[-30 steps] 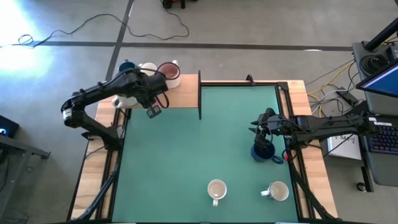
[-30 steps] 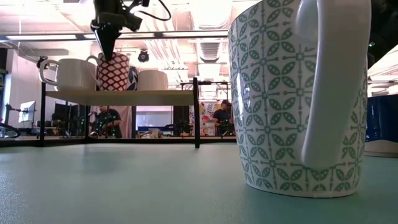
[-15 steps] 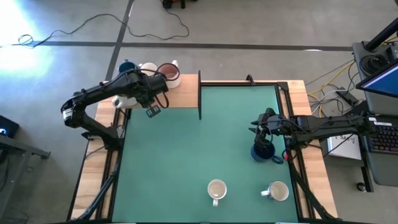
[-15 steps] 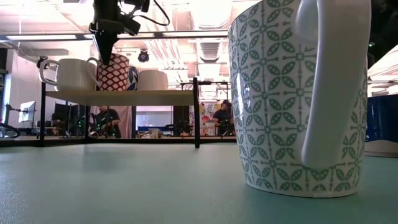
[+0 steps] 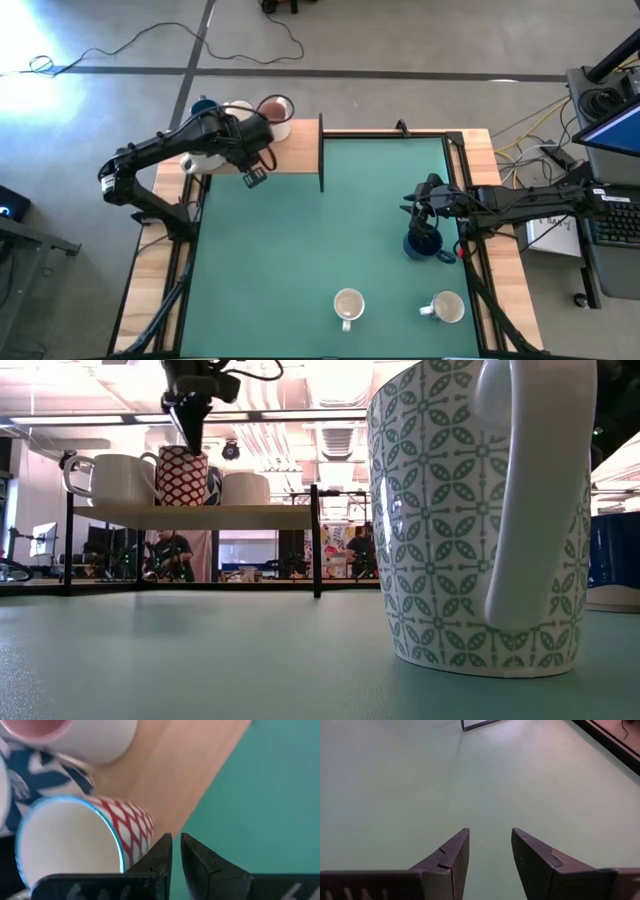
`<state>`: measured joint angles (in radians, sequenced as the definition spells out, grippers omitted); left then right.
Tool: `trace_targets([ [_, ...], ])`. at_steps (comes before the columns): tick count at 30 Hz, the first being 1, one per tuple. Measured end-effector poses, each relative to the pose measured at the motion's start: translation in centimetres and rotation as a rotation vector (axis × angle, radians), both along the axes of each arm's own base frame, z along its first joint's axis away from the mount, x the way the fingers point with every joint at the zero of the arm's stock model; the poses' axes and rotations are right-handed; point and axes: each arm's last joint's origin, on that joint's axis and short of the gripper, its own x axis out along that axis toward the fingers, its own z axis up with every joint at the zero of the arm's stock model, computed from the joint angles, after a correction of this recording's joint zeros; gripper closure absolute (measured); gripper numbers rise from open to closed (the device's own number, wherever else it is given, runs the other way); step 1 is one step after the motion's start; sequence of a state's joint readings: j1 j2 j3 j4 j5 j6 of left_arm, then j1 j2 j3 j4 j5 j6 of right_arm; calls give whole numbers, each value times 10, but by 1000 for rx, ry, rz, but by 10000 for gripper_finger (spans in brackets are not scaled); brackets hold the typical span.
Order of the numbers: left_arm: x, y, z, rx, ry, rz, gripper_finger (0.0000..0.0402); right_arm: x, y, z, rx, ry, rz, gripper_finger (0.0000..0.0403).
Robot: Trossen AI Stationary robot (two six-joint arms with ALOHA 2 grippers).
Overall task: Place coffee mugs
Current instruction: Put the red white patterned mug on the shelf
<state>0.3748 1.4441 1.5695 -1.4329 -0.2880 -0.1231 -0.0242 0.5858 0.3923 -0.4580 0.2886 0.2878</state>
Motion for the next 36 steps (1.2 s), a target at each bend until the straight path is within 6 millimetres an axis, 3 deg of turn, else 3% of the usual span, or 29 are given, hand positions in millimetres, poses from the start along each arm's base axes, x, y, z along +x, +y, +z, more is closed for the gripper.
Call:
trace_targets([
  [15, 13, 12, 1, 211, 26, -68, 380, 0, 0, 0, 0, 0, 0, 266],
  [27, 11, 27, -3, 210, 55, -32, 380, 0, 0, 0, 0, 0, 0, 266],
  [36, 9, 27, -4, 201, 73, -31, 380, 0, 0, 0, 0, 0, 0, 266],
])
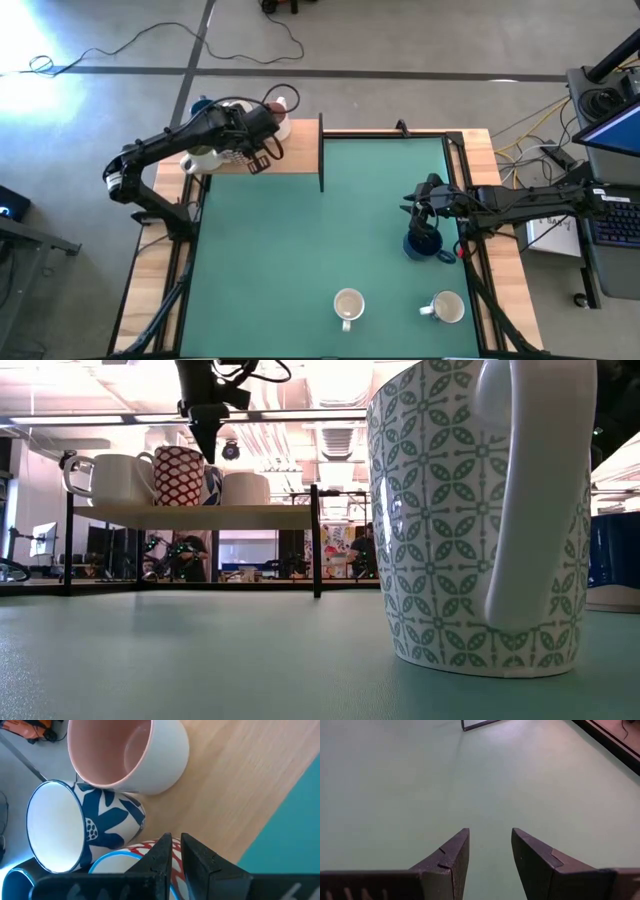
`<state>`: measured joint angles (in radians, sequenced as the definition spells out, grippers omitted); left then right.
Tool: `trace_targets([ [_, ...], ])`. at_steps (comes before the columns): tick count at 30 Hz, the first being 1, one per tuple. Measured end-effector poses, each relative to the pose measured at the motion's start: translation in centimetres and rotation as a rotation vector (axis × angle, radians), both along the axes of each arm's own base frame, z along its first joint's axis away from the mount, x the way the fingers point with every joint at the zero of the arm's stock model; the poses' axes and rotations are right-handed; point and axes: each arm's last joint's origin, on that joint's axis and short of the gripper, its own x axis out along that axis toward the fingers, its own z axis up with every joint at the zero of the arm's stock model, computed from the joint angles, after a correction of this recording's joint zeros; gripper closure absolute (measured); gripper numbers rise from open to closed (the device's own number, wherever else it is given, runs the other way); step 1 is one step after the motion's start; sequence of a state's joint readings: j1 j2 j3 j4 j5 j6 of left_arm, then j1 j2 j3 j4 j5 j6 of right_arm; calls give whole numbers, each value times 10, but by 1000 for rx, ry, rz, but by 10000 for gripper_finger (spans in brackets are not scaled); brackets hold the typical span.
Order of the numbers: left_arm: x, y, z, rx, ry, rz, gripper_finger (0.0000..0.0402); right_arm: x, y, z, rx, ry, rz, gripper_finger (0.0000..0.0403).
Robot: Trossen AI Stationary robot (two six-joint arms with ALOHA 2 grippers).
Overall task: Place coffee mugs
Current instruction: Put the red white patterned mug on the shelf, then put the white gray patterned mug on the shelf
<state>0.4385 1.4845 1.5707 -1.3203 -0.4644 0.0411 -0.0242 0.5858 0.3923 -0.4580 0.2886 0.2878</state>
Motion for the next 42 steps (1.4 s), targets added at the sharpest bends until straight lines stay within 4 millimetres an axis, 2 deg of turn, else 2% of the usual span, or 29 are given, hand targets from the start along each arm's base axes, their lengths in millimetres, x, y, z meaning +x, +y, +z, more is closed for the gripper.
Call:
trace_targets([
  [8, 5, -4, 5, -37, -65, -38, 380, 0, 0, 0, 0, 0, 0, 266],
  [15, 12, -23, 6, -181, -166, -89, 380, 0, 0, 0, 0, 0, 0, 266],
  [19, 15, -44, 5, -195, -205, -105, 380, 0, 0, 0, 0, 0, 0, 266],
  [25, 10, -91, -9, -224, -345, -170, 380, 0, 0, 0, 0, 0, 0, 266],
  [29, -9, -125, -24, -258, -471, -199, 380, 0, 0, 0, 0, 0, 0, 266],
  [33, -26, -153, -41, -209, -623, -252, 380, 0, 0, 0, 0, 0, 0, 266],
  [37, -35, -170, -52, -188, -771, -332, 380, 0, 0, 0, 0, 0, 0, 266],
  [42, -38, -175, -55, -263, -846, -379, 380, 0, 0, 0, 0, 0, 0, 266],
])
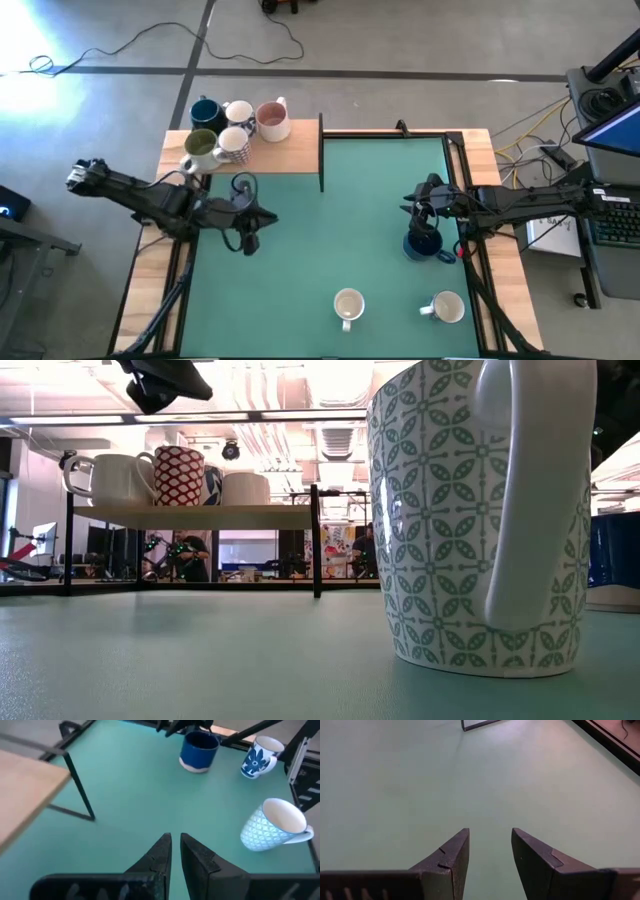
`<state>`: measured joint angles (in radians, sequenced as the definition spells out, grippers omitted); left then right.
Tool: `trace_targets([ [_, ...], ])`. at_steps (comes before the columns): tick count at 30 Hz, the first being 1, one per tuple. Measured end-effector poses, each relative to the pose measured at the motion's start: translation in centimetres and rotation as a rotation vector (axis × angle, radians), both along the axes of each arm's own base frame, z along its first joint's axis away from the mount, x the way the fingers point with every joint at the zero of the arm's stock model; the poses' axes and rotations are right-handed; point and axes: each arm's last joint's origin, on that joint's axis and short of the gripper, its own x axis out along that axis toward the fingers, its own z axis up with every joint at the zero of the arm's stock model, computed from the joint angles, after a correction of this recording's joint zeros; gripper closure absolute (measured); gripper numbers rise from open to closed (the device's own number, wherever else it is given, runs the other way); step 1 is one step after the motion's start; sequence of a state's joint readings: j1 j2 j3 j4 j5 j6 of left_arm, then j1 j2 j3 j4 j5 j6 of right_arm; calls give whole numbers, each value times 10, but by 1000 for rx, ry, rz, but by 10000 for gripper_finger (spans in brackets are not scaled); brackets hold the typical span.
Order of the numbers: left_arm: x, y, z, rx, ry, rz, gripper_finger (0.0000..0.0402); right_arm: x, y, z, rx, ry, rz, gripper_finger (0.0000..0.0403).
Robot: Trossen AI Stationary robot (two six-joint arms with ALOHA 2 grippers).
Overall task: Place coffee mugs
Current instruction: Put the white gray patterned mug on the shelf
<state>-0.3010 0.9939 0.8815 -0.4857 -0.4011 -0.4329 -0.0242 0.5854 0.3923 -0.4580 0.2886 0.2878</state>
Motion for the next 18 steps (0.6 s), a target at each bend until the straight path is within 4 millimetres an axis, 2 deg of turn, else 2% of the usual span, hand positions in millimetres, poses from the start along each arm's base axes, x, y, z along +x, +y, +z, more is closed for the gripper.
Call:
trace_targets([
  [5, 3, -9, -15, -60, 11, 7, 380, 0, 0, 0, 0, 0, 0, 266],
  [10, 10, -26, -32, -112, -32, -36, 380, 0, 0, 0, 0, 0, 0, 266],
  [18, 17, -45, -40, -157, -82, -52, 380, 0, 0, 0, 41, -21, -38, 266],
])
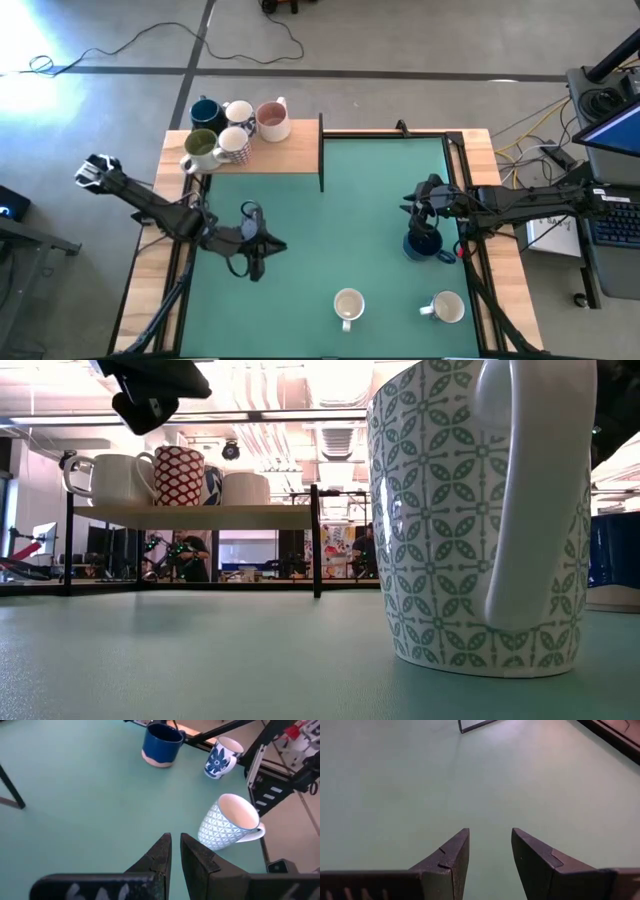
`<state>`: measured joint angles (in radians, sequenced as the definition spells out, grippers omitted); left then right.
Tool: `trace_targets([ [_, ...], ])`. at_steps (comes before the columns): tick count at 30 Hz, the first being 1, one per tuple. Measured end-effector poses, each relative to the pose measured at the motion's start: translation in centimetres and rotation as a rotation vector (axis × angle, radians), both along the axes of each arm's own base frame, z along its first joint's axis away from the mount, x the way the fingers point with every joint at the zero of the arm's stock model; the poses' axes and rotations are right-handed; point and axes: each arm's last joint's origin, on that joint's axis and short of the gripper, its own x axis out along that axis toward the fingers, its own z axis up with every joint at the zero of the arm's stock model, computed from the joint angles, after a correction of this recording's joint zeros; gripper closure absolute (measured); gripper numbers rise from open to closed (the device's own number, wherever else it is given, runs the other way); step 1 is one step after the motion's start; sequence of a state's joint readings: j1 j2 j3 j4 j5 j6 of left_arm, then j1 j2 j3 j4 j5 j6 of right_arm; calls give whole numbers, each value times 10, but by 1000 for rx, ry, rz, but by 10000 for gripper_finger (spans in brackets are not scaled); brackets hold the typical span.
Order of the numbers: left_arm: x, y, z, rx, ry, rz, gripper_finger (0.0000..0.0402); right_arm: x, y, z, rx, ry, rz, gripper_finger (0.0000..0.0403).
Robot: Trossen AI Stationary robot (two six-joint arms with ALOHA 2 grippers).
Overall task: Place coffee mugs
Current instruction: Put the white gray patterned mug on the shelf
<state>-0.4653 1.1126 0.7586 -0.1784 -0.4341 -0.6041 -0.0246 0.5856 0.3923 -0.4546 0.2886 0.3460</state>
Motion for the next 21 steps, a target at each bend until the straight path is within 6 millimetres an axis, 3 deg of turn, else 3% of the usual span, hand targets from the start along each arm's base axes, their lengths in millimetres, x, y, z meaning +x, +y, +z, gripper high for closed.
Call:
trace_targets([
  [6, 4, -2, -5, 76, 13, -18, 380, 2, 0, 1, -27, -9, 24, 266],
  [11, 6, -3, -7, 163, 23, -52, 380, 7, 0, 7, 50, -123, -45, 266],
  [17, 5, -2, -9, 170, 36, -51, 380, 17, -1, 23, 63, -329, -78, 266],
  [21, 9, -6, -9, 151, 17, -104, 380, 20, 0, 24, 138, -361, -59, 266],
])
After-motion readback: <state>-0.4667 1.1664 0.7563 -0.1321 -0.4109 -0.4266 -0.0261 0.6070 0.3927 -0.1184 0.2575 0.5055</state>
